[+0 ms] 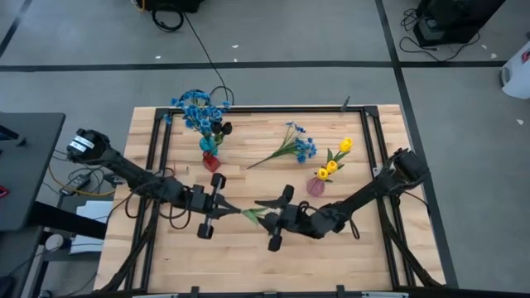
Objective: Sort flowers into vase by color
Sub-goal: Put the black flower into the red vase
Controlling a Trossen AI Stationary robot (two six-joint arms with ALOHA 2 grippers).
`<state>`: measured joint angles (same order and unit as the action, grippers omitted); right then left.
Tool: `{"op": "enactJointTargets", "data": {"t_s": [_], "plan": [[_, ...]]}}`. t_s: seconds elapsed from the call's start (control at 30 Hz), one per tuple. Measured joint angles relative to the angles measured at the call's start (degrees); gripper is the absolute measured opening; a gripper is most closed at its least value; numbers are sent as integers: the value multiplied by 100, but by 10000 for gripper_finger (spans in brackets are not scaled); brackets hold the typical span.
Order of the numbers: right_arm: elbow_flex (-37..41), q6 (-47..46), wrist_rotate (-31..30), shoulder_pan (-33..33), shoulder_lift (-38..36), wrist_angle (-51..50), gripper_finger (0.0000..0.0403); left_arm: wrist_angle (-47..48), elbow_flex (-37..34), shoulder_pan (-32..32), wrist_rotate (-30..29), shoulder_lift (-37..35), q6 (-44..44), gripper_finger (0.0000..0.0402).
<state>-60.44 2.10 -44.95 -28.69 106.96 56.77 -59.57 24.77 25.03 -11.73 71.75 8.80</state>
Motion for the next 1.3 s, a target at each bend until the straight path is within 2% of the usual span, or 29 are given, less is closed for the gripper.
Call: {"op": "enactJointTargets", "data": {"t_s": [0.23,0.37,0.53,0.7,0.87,1.07,1.17,1.3], "plan": [[-275,140,811,197,130,-128,202,-123,0,189,4,-2,142,7],[-375,308,1120,240,198,-138,223,-190,0,199,2,-2,164,7],[-459,531,1167,266,197,-87,257,-188,0,199,0,-2,290,7],[-609,716,1202,338,197,-63,259,-188,0,193,-19,-2,401,7],[-673,838,1211,416,196,-65,224,-186,0,193,-107,-2,465,7],[-673,927,1221,446,195,-77,156,-164,0,192,-341,-2,543,7],[-673,962,1180,446,195,-118,117,-105,0,193,-758,-2,441,8],[-673,971,628,427,195,-223,65,41,1,201,-1345,-4,234,23]]}}
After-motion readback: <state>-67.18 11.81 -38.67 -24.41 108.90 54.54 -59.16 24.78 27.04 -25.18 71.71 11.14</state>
